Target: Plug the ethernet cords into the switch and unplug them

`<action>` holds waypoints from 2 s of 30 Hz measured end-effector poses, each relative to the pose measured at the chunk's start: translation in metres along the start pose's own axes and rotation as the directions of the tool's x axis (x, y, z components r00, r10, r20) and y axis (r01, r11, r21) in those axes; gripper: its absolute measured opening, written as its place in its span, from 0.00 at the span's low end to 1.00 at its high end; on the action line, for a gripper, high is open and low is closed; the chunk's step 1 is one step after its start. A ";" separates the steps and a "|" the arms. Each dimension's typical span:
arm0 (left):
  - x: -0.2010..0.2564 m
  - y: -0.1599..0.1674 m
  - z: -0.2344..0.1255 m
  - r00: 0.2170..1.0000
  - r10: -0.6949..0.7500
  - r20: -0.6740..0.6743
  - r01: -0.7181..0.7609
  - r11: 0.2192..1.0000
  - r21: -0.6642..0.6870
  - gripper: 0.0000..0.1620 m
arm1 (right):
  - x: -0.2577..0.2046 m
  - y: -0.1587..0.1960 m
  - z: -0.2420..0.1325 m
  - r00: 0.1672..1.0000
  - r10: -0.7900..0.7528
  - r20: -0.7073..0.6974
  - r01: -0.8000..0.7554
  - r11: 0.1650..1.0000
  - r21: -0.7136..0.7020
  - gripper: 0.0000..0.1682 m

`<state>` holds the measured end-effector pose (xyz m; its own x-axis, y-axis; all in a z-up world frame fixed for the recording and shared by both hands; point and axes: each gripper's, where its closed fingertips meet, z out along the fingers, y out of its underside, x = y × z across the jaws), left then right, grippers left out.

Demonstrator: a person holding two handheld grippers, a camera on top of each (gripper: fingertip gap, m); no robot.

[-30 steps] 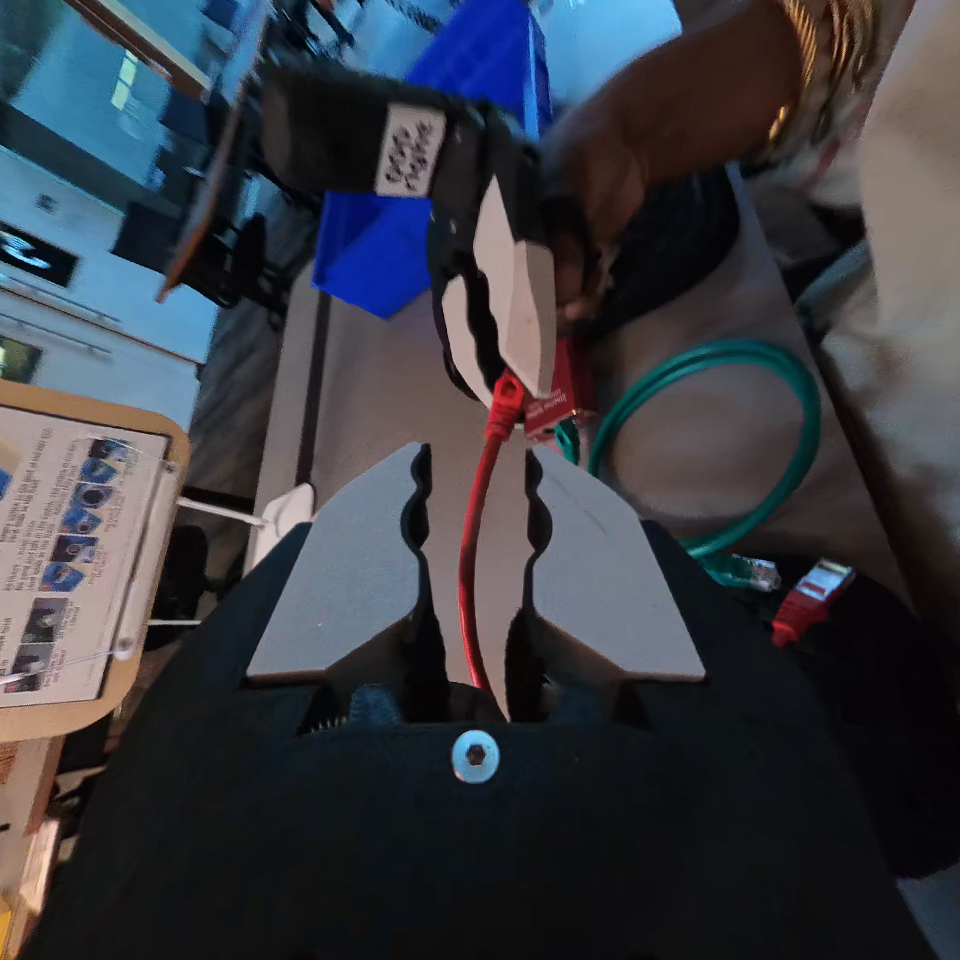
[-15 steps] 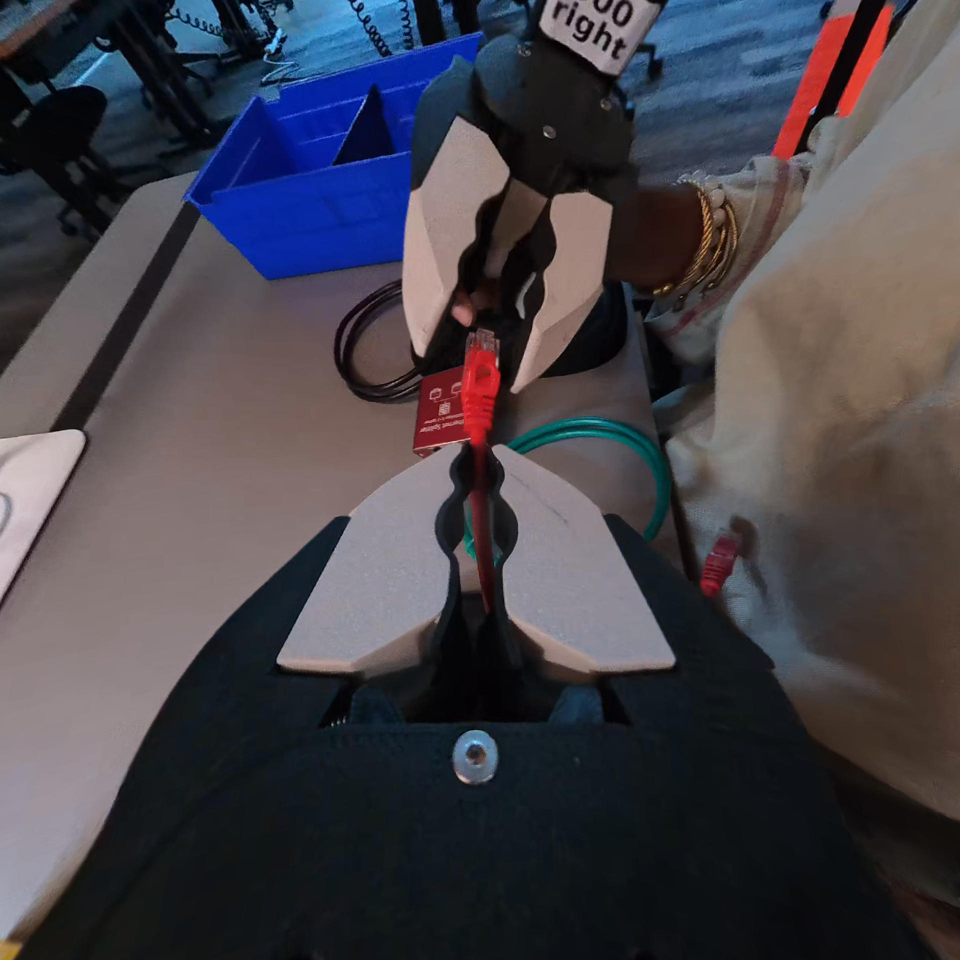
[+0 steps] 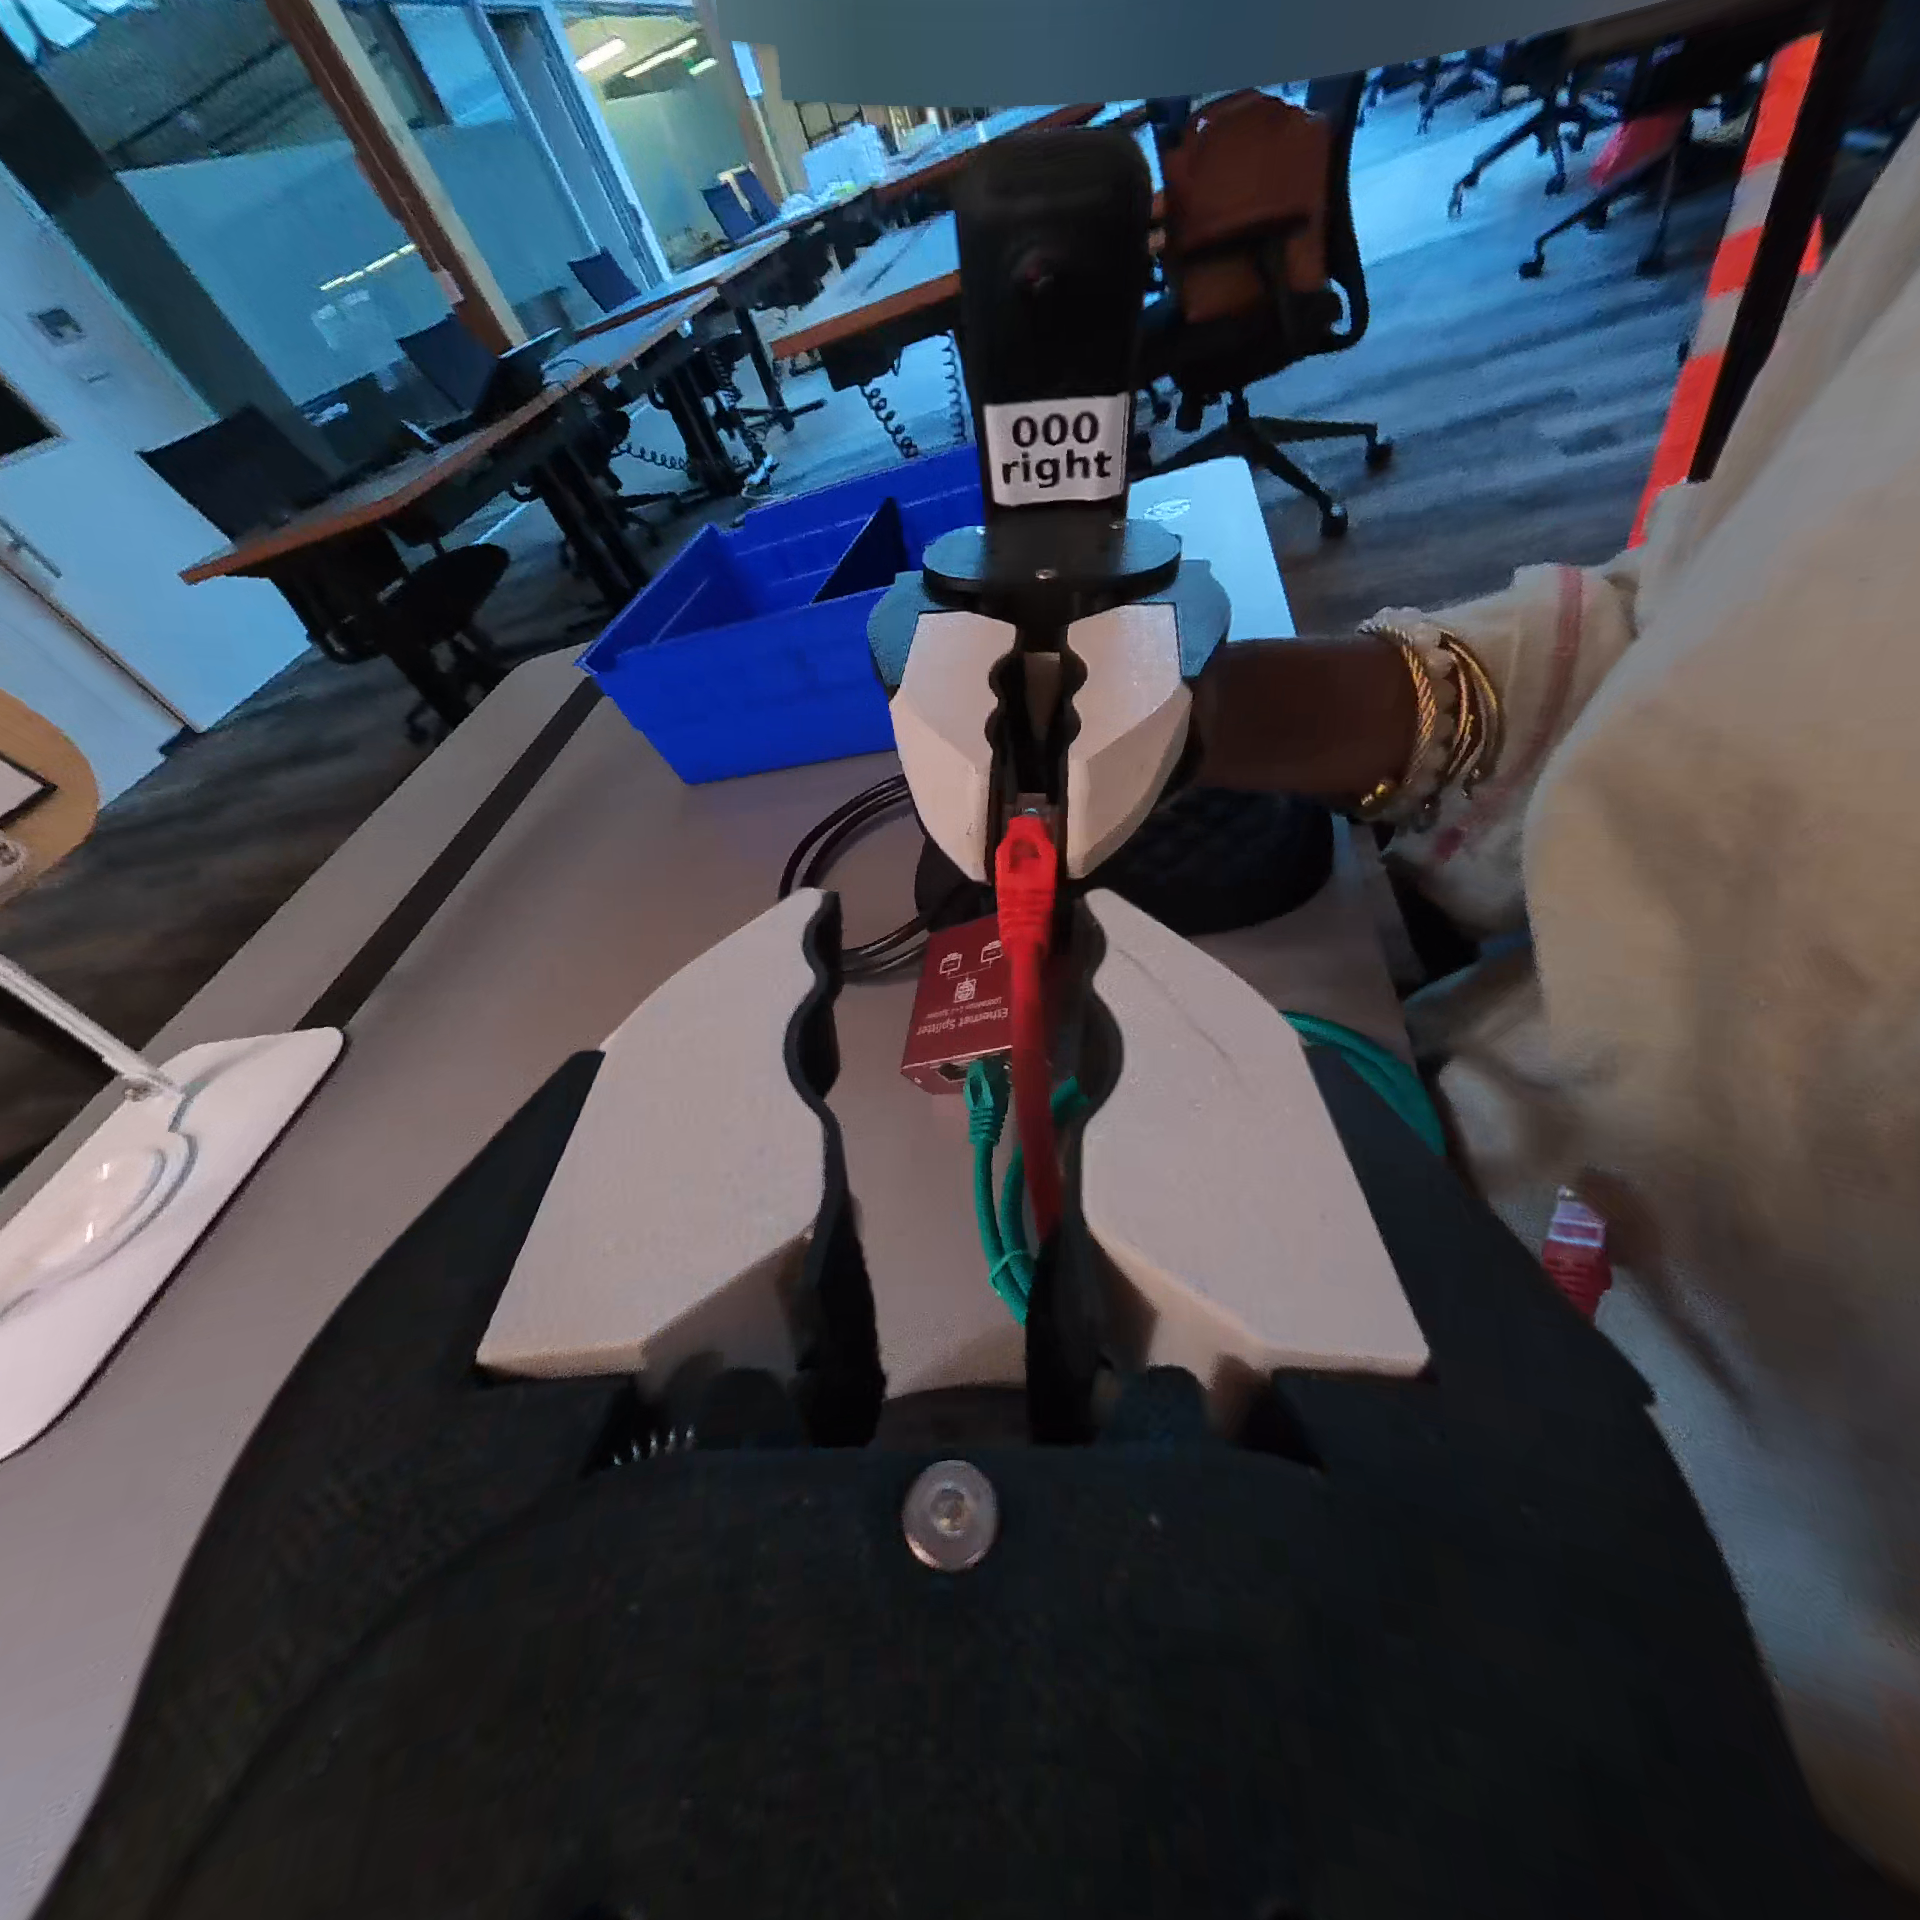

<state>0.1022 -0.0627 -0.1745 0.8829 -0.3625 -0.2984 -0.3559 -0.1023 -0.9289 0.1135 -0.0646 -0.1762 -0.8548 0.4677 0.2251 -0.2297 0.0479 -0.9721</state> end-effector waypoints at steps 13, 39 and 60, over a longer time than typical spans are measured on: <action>0.019 0.011 0.008 0.995 -0.061 -0.076 0.060 0.998 -0.005 0.09 | -0.003 -0.002 0.004 1.000 -0.018 0.009 0.018 1.000 0.023 0.07; -0.005 0.042 -0.024 0.992 -0.120 0.044 0.127 0.962 -0.243 0.06 | 0.025 0.072 -0.056 0.987 0.025 -0.157 -0.099 0.870 -0.484 0.53; -0.015 0.076 -0.019 0.991 -0.136 0.005 0.129 0.926 -0.356 0.06 | 0.020 0.145 -0.086 0.989 0.144 -0.038 -0.116 0.590 -0.799 0.43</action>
<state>0.0564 -0.0826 -0.2368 0.9246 -0.3406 -0.1704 -0.3246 -0.4708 -0.8203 0.1030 0.0277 -0.3180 -0.8607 0.5028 0.0801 0.3358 0.6789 -0.6530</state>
